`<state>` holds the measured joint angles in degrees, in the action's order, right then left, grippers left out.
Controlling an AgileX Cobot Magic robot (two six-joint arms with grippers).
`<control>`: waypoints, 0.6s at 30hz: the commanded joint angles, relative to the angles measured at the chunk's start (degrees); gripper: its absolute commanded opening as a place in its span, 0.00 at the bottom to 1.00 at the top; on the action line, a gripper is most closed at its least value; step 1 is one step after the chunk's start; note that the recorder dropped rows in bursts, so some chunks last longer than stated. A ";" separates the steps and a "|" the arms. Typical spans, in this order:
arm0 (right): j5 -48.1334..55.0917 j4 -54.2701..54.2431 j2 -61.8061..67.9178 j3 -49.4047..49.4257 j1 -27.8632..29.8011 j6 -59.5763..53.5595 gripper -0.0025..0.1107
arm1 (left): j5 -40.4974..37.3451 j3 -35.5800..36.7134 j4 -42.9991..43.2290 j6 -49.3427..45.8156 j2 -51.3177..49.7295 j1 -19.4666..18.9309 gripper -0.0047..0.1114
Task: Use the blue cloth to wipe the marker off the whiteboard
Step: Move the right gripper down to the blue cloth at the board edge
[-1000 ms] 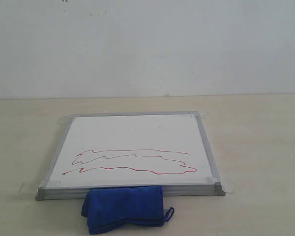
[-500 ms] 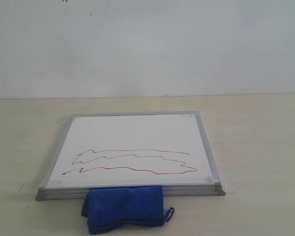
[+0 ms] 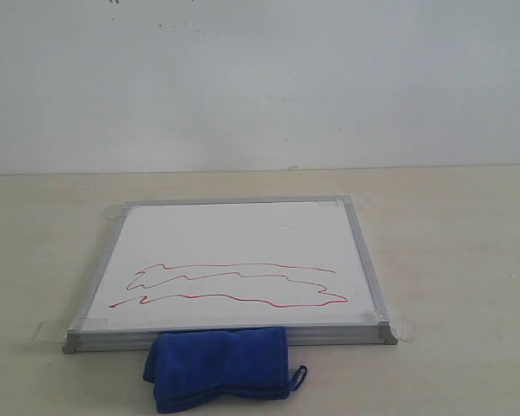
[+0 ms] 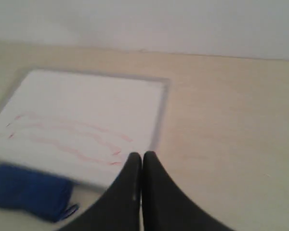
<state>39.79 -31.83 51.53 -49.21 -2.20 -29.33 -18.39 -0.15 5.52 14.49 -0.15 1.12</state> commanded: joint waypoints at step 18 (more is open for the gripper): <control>5.58 -0.32 45.55 -15.13 -34.54 -29.52 0.26 | 0.39 0.15 0.02 0.57 0.15 0.12 0.07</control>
<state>45.57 -33.31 93.06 -62.11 -35.29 -58.30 -18.39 -0.15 5.52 14.49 -0.15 1.12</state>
